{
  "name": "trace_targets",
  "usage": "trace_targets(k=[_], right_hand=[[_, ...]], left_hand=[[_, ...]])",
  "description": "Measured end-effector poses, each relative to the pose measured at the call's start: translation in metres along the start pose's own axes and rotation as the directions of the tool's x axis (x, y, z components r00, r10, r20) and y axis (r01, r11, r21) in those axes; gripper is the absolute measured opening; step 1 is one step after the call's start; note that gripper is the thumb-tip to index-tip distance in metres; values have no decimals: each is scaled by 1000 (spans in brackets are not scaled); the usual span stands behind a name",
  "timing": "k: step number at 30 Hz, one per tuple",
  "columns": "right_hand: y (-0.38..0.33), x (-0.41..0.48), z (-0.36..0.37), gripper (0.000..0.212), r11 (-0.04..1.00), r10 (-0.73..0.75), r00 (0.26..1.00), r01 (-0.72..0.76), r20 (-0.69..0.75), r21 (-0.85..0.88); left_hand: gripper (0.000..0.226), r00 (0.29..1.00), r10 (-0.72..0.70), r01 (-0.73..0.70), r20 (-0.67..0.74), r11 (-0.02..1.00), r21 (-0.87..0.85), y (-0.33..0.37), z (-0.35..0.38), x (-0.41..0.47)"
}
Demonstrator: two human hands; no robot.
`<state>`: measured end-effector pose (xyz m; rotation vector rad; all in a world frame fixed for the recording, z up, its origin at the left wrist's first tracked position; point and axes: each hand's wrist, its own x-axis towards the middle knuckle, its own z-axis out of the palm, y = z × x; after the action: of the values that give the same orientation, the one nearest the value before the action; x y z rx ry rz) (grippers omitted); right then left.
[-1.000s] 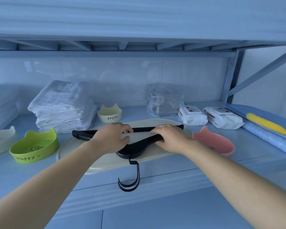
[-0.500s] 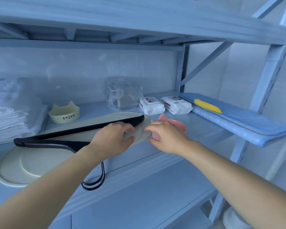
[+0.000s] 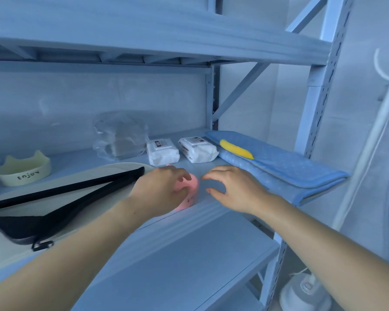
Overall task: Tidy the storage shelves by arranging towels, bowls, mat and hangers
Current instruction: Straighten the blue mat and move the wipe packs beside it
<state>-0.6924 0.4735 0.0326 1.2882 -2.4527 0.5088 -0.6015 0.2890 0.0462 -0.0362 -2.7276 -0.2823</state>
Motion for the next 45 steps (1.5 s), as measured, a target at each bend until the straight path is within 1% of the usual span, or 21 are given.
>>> trace_targets(k=[7,10,12,15,18,20,23,25,27,30,34,37,41,43,45], right_hand=[[101,-37,-39,31,992,97,995,-99,-21,-77],[137,-51,-51,30,990,115,993,-116,-23,-77],[154,-60,-57,30,990,125,991,-127,-39,-61],[177,-75,-62,30,987,150,988,-151,-29,-58],[199,-90,-65,31,981,188,982,-187,25,-54],[212,-98,-65,40,974,225,971,-223,74,-40],[230,-109,-61,56,957,289,946,-285,148,-44],[240,-112,-54,66,948,317,927,-314,199,-46],[249,-110,-47,71,948,317,926,-312,203,-59],[262,-100,-39,69,951,308,938,-303,156,-58],[272,-79,-29,64,955,283,950,-291,135,48],[276,-58,-26,63,962,259,954,-269,148,53],[283,-39,-26,62,967,237,958,-248,159,57],[287,-35,-25,64,967,228,957,-244,177,75],[291,-29,-28,67,962,225,944,-254,243,97]], left_hand=[[30,998,65,-65,13,997,-51,74,54,57],[31,996,94,-94,-3,993,-72,104,75,80],[34,990,140,-139,2,986,-95,121,86,92],[49,969,239,-233,54,967,-98,140,101,109],[68,942,317,-312,110,948,-61,149,117,125],[74,932,341,-338,120,940,-47,151,129,134],[73,913,375,-378,162,926,-7,150,149,146],[70,916,366,-363,167,931,-45,147,160,152],[67,923,356,-346,146,934,-93,146,167,162],[65,923,360,-346,139,931,-112,145,171,182],[64,936,328,-307,130,938,-160,126,172,199],[65,947,296,-272,123,946,-178,113,171,207],[70,948,292,-277,129,953,-126,105,169,219],[75,939,308,-292,155,949,-119,102,165,222],[80,927,307,-285,215,950,-126,101,158,223]])
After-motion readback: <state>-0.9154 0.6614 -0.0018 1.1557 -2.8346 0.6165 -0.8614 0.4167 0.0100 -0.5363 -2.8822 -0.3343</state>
